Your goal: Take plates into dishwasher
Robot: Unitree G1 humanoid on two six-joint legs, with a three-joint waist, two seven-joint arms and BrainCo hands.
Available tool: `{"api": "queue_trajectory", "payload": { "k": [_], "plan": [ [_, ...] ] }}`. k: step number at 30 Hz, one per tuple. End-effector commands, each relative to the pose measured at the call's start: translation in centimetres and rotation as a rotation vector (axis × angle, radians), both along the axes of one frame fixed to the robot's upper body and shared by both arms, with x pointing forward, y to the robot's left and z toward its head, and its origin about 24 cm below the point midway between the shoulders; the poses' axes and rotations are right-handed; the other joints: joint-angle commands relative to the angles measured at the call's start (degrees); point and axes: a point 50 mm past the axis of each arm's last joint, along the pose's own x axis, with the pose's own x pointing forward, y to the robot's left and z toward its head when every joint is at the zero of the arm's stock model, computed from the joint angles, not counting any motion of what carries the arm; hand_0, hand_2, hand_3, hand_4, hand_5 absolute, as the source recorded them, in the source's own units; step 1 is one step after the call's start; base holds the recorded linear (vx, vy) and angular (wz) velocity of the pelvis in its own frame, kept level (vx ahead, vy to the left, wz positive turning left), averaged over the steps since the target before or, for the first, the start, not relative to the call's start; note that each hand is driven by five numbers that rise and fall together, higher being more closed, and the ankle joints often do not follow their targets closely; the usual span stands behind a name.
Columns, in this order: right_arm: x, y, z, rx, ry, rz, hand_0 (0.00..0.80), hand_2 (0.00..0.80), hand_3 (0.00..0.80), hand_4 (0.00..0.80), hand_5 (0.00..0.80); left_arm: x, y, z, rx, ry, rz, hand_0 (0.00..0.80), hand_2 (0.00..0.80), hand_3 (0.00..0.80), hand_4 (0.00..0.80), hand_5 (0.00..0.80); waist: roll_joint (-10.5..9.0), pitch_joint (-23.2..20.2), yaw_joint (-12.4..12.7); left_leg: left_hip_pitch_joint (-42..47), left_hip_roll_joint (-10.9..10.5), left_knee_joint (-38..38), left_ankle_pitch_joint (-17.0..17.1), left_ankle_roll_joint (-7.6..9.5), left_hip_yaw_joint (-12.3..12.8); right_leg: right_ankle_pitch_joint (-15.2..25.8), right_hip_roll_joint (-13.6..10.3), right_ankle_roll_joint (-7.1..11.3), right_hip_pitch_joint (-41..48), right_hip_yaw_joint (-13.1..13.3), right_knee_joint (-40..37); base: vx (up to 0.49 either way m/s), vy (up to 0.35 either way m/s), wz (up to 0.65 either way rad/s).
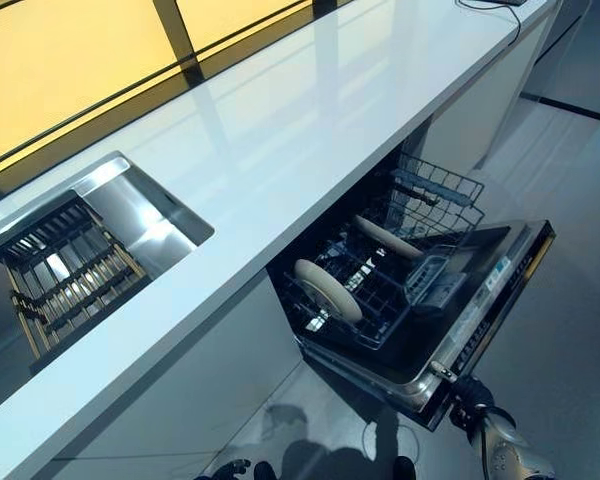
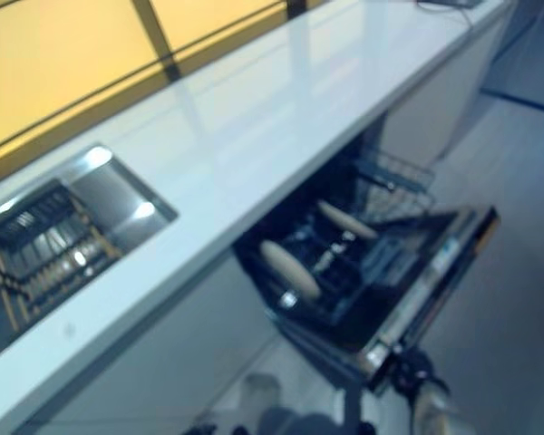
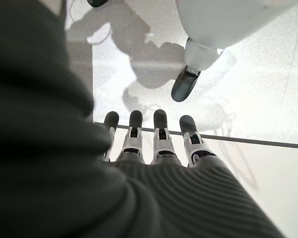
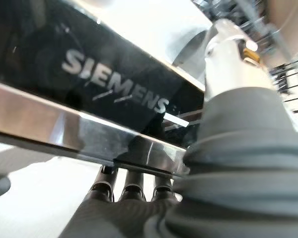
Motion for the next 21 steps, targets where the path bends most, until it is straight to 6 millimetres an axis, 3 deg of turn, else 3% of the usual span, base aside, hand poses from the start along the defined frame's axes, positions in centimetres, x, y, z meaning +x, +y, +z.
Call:
{"api": "queue_trajectory", "payload": {
  "k": [1, 8, 21],
  "plan": [
    [7.4, 12.9, 15.8, 0.094, -0.631, 0.478, 0.0, 0.0, 0.0, 0.0, 0.0, 2.0, 1.2, 1.2, 0.047, -0.038, -0.024, 0.0, 0.0, 0.0, 0.0, 0.0, -4.19, -1.8, 4.8, 1.1, -3.8, 0.1, -4.6, 0.93, 0.4, -4.8, 1.1, -2.11, 0.6, -4.9, 3.4, 0.014, 0.002, -0.12],
    [6.8, 14.3, 16.6, 0.101, -0.681, 0.574, 0.0, 0.0, 0.0, 0.0, 0.0, 1.4, 1.5, 0.8, 0.054, -0.024, -0.031, 0.0, 0.0, 0.0, 0.0, 0.0, -4.48, -2.7, 5.0, 1.7, -3.6, 0.1, -4.6, 0.72, 0.5, -4.7, 1.1, -2.02, 1.5, -5.2, 2.9, 0.004, 0.001, -0.02],
    [5.8, 15.1, 15.6, 0.049, -0.711, 0.705, 0.0, 0.0, 0.0, 0.0, 0.0, 1.0, 1.6, 0.6, 0.06, -0.014, -0.043, 0.0, 0.0, 0.0, 0.0, 0.0, -5.0, -3.4, 5.3, 2.0, -3.7, 0.1, -4.8, 0.91, -0.9, -6.2, 1.5, -2.55, 2.1, -5.2, 4.2, 0.003, -0.004, 0.02]
  ]
}}
